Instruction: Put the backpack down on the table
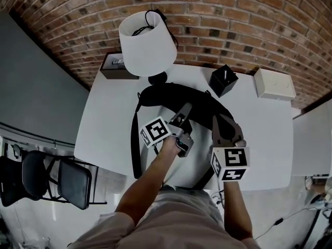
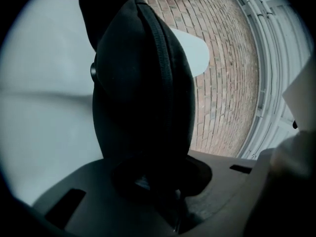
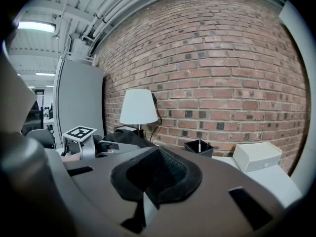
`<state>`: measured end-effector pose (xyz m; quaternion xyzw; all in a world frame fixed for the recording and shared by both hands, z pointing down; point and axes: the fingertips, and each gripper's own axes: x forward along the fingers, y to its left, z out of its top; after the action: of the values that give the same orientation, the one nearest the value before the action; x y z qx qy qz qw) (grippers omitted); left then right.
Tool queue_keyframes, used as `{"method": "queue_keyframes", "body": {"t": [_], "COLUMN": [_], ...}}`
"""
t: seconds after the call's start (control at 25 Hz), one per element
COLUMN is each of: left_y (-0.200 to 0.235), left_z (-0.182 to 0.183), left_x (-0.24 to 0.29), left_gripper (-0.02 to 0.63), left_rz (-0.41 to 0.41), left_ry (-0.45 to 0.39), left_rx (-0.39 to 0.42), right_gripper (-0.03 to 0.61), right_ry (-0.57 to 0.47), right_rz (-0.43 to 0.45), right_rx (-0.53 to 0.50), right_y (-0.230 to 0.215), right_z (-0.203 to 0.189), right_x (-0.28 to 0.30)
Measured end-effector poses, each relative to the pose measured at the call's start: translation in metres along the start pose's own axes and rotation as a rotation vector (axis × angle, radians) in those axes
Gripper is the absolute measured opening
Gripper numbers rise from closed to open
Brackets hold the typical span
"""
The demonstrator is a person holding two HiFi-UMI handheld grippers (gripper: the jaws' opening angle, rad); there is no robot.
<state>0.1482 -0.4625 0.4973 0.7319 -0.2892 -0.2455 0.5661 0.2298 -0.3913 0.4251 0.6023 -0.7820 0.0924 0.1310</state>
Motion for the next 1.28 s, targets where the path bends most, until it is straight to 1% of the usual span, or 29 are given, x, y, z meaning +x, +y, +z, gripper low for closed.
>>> {"method": "queue_keyframes", "body": {"t": [0.24,0.44,0.6,0.88,1.28], "left_y": [0.011,0.015,0.019,0.030,0.051], "left_z": [0.000,-0.001,-0.003,-0.010,-0.021], "left_x": [-0.007,-0.011,-0.016,-0.032,-0.053], "left_gripper": [0.064,0.066,0.073,0.080,0.092], "left_rz": [0.030,0.044,0.047,0.064,0.092], "left_ry": [0.002,0.029,0.040,0.068,0.085], "left_rx": [0.004,0.030,0.032,0.050,0.085], "right_gripper": [0.000,0.000,0.000,0.000,0.000], "right_ry": [0.006,0.008,0.011,0.024,0.044], "right_rz": [0.019,0.032,0.044,0.071,0.102], "right_rx": [0.000,0.005,0.005,-0.001,0.005], "right_y": [0.008,0.014,0.021,0.037,0.057], "right_z": [-0.006,-0.008,-0.009,-0.015,-0.027], "right_x": [0.007,0.009,0.011,0.014,0.012]}}
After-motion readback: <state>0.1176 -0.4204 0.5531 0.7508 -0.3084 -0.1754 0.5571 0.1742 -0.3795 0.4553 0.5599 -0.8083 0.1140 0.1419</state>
